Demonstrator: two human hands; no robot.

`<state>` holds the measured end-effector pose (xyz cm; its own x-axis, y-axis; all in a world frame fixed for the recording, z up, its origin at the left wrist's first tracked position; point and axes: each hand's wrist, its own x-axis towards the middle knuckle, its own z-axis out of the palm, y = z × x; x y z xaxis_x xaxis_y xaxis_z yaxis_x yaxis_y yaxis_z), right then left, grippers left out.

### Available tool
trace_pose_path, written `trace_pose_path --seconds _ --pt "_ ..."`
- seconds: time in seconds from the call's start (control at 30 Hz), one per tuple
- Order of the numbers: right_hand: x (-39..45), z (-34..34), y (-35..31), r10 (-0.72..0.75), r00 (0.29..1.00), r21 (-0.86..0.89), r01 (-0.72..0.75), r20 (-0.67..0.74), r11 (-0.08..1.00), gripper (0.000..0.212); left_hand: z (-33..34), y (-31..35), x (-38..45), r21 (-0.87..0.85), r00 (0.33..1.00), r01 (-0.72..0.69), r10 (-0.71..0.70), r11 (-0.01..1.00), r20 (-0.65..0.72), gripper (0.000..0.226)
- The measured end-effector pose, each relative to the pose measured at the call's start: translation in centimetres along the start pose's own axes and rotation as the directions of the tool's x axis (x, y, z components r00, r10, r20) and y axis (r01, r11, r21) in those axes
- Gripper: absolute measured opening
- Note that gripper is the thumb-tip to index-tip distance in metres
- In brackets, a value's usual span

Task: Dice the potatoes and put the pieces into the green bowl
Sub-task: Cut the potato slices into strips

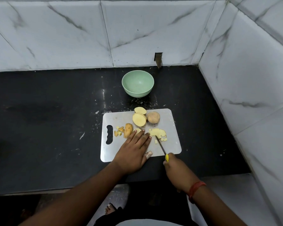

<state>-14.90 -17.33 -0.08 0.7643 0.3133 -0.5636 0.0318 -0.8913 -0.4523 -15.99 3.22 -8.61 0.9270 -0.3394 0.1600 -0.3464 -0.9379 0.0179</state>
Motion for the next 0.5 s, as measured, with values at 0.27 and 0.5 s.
trace_pose_path --seconds 0.27,0.5 --pt "-0.1 -3.0 1.3 0.038 0.998 0.255 -0.022 -0.059 0.967 0.021 -0.4 0.1 -0.2 -0.001 0.998 0.050 -0.050 0.999 -0.037 0.061" --pt "0.5 -3.7 2.1 0.037 0.999 0.220 -0.028 -0.036 0.975 0.019 -1.0 -0.1 -1.3 -0.037 0.970 0.230 -0.232 0.973 -0.070 0.056"
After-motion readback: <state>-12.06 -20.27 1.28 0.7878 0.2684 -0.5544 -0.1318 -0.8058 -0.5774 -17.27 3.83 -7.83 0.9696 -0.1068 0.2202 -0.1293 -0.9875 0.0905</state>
